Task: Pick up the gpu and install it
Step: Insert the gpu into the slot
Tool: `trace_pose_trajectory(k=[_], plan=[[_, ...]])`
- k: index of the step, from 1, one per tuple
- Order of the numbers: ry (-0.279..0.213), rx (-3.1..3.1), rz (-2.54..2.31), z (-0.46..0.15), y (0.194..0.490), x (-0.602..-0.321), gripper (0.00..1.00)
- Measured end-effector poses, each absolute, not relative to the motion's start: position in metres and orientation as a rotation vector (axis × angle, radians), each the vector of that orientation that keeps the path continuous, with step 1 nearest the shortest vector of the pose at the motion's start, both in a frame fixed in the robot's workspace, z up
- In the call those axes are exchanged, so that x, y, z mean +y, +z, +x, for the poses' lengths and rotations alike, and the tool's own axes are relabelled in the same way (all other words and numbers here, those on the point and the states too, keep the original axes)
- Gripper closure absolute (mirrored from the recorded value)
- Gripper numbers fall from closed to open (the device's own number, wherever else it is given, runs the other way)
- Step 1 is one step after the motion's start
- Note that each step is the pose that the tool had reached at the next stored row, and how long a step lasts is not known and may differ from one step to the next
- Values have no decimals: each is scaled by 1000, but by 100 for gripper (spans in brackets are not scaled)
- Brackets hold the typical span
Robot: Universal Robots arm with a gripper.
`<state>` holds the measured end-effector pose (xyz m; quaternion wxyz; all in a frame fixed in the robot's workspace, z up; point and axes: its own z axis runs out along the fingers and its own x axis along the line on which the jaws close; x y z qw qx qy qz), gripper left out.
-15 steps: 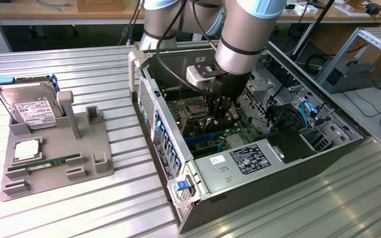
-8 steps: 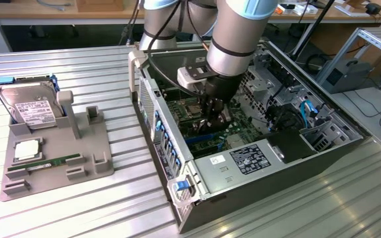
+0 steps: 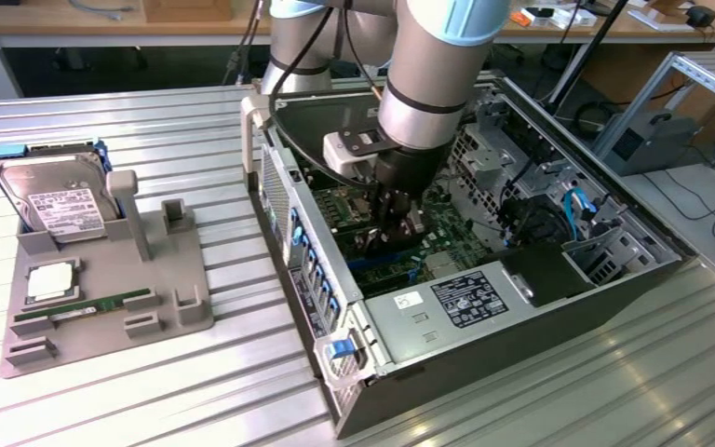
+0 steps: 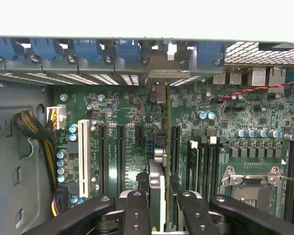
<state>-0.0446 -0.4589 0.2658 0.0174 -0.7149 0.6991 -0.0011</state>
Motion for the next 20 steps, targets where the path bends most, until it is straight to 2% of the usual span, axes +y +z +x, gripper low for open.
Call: trace_pose_trajectory(k=[20], plan=[[-4,2172,-2220,-43,266,-459,73]])
